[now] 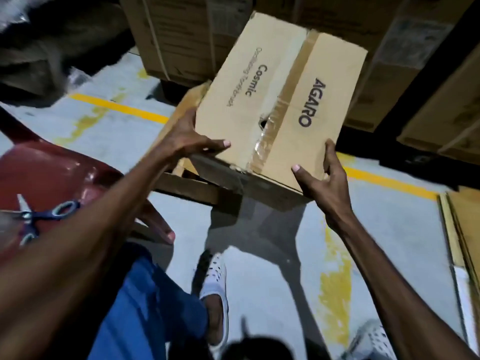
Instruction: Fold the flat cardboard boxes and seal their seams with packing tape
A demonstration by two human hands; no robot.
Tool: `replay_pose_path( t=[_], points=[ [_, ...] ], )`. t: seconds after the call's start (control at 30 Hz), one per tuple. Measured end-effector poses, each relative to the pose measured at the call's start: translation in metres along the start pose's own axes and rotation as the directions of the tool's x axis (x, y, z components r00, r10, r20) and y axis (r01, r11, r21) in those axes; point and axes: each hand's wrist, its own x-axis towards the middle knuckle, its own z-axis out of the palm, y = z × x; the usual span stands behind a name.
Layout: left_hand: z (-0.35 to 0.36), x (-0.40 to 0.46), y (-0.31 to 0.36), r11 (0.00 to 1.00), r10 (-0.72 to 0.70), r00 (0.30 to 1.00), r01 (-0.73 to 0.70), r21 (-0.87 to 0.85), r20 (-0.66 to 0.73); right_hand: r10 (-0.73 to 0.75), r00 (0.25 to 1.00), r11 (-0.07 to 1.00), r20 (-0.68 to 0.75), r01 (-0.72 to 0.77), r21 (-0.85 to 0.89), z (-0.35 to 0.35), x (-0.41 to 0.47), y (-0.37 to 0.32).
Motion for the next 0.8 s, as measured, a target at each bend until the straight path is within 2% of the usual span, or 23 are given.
replay_pose_path(
  t=[0.13, 0.23, 0.37, 0.47, 0.57, 0.63, 0.73, 0.8],
  points=[
    [-0.078, 0.026, 0.007, 0.99, 0.127, 0.973, -0.136, -0.037, -0.193, -0.147, 0.983, 0.989, 0.11, 0.146, 0.015, 0.076, 0.043, -0.051],
    [-0.112, 0.045, -0.012, 0.983, 0.144, 0.937, -0.173, -0.064, -0.319, -0.201, 0.962, 0.979, 0.183, 0.202, 0.012, 0.139, 0.078, -0.067],
    [-0.135, 0.065, -0.07, 0.995, 0.096, 0.945, -0.094, 0.022, -0.314, -0.165, 0.945, 0.974, 0.283, 0.201, -0.103, 0.194, 0.1, -0.053],
    [-0.141, 0.07, -0.131, 0.977, 0.015, 0.97, 0.038, 0.21, -0.243, -0.182, 0.907, 0.945, 0.379, 0.269, -0.188, 0.209, 0.098, -0.031],
    [-0.142, 0.074, -0.157, 0.959, 0.117, 0.964, -0.047, 0.281, -0.239, -0.282, 0.905, 0.889, 0.319, 0.372, -0.268, 0.209, 0.094, -0.008],
    [-0.136, 0.078, -0.157, 0.899, 0.237, 0.923, -0.091, 0.429, -0.301, -0.342, 0.902, 0.866, 0.264, 0.412, -0.285, 0.214, 0.095, -0.003],
    [-0.127, 0.089, -0.148, 0.819, 0.273, 0.856, 0.032, 0.572, -0.439, -0.397, 0.893, 0.832, 0.213, 0.448, -0.326, 0.231, 0.111, -0.009],
    [-0.126, 0.103, -0.146, 0.802, 0.21, 0.874, 0.102, 0.589, -0.438, -0.405, 0.893, 0.809, 0.197, 0.451, -0.378, 0.244, 0.125, -0.017]
  ],
)
